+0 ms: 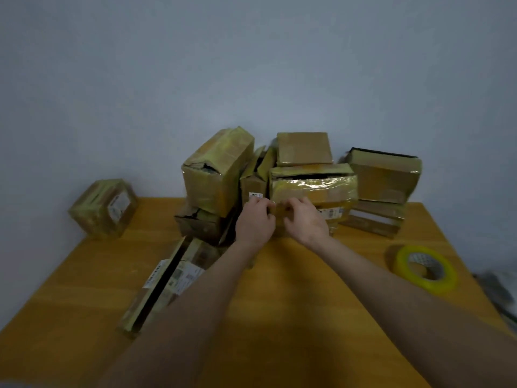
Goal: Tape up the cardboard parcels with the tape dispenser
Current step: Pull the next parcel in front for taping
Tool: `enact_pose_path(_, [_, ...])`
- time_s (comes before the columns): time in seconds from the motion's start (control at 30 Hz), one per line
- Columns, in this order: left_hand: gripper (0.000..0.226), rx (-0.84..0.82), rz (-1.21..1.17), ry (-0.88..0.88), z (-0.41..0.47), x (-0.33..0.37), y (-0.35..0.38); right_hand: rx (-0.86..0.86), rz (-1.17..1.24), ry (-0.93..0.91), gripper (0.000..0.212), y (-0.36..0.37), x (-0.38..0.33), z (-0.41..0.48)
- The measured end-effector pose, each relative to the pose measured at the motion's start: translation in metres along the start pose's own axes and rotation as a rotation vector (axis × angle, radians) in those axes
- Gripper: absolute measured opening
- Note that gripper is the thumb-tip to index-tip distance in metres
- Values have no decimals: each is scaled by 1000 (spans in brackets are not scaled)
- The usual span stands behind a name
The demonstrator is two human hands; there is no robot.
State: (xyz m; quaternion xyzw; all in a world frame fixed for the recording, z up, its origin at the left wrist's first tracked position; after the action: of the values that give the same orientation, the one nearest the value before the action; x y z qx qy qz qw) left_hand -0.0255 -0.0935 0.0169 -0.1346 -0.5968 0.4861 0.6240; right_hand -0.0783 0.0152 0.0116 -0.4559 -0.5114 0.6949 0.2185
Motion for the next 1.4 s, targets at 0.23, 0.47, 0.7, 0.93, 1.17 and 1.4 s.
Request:
enact_pose_path(0.23, [21, 122, -64, 150, 34, 57, 12, 263, 22, 118, 24, -53, 62, 2])
enact_pose_path(0.47, [61, 167, -203, -186, 75, 10, 8, 288, 421, 575, 73, -70, 161, 30])
enact_pose_path(0.7, [65, -88, -412, -417, 73, -3, 46, 57, 774, 451, 54, -36, 156, 42])
enact_pose_path(0.93, [65, 178, -471, -269, 50, 36, 17, 220, 759, 407, 37, -62, 169, 26])
enact_pose_path(1.17, [71, 247, -375, -134, 8, 85, 13, 136, 982, 444, 64, -68, 199, -9])
enact_pose_path(1.4, [78, 276, -385, -217, -27, 70, 17, -20, 1027, 407, 59, -55, 198, -26])
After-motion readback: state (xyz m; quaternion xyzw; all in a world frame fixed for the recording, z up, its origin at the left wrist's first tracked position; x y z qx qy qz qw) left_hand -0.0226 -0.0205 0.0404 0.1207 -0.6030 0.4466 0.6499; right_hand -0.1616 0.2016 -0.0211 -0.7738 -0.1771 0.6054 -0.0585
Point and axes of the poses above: each hand's wrist, its own z-axis towards the middle knuckle, its own y-axis out of the palm, x = y × z, the point moved 8 cm from there along z, towards the middle knuckle, and after that the axes turned 6 degrees about -z, right-handed, at the moved point
